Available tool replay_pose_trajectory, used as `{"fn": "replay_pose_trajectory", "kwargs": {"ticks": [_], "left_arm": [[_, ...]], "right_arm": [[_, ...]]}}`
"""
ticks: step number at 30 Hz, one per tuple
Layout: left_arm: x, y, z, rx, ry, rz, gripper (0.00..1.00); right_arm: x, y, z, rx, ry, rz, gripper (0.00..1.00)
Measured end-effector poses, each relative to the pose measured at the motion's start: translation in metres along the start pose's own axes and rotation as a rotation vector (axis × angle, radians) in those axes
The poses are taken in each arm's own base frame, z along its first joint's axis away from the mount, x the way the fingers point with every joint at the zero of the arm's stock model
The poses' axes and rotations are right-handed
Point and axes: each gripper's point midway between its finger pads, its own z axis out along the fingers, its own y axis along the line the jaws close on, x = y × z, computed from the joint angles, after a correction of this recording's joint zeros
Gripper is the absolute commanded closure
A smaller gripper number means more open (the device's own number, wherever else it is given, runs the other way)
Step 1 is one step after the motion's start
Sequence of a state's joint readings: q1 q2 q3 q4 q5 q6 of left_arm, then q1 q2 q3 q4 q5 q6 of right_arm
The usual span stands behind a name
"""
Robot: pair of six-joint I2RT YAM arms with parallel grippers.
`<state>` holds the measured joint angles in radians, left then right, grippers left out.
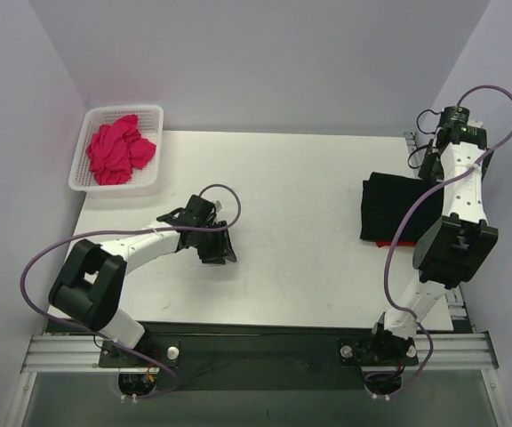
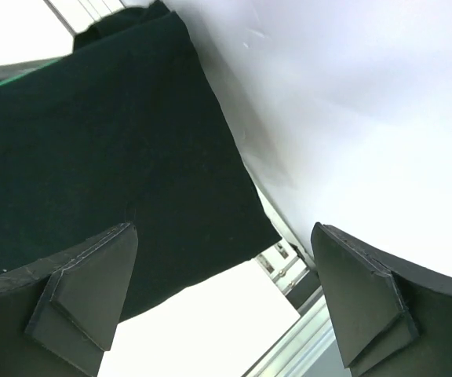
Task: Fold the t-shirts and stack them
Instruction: Put the neatly folded tshirt into the corner of the board with the right arm
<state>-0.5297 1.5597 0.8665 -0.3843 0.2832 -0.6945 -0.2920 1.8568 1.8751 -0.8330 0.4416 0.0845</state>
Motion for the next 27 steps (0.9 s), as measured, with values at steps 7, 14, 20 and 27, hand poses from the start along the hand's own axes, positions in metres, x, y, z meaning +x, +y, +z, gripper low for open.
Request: {"fn": "replay_pose_trajectory", "kwargs": {"ticks": [7,14,20,27], "left_arm": [[-0.006,-0.004,-0.015,-0.004,-0.044,0.011,0.48],[-0.033,-0.023,-0.049,0.021,-0.18,0.04,0.48],[-0.054,-0.035,-0.086,0.026,-0.325,0.055,0.46],[-0.067,-0.03,-0.141,-0.001,-0.528,0.048,0.34]], "right_arm": [[0.01,0.016,-0.012,-0.016,-0.017,-0.036,0.0],[0.015,0.056,-0.087,-0.207,-0.162,-0.066,0.0],[0.046,0.091,-0.159,-0.463,-0.267,-0.1,0.0],[0.131,0.135,-0.186,-0.745,-0.199,-0.153,0.0]]}}
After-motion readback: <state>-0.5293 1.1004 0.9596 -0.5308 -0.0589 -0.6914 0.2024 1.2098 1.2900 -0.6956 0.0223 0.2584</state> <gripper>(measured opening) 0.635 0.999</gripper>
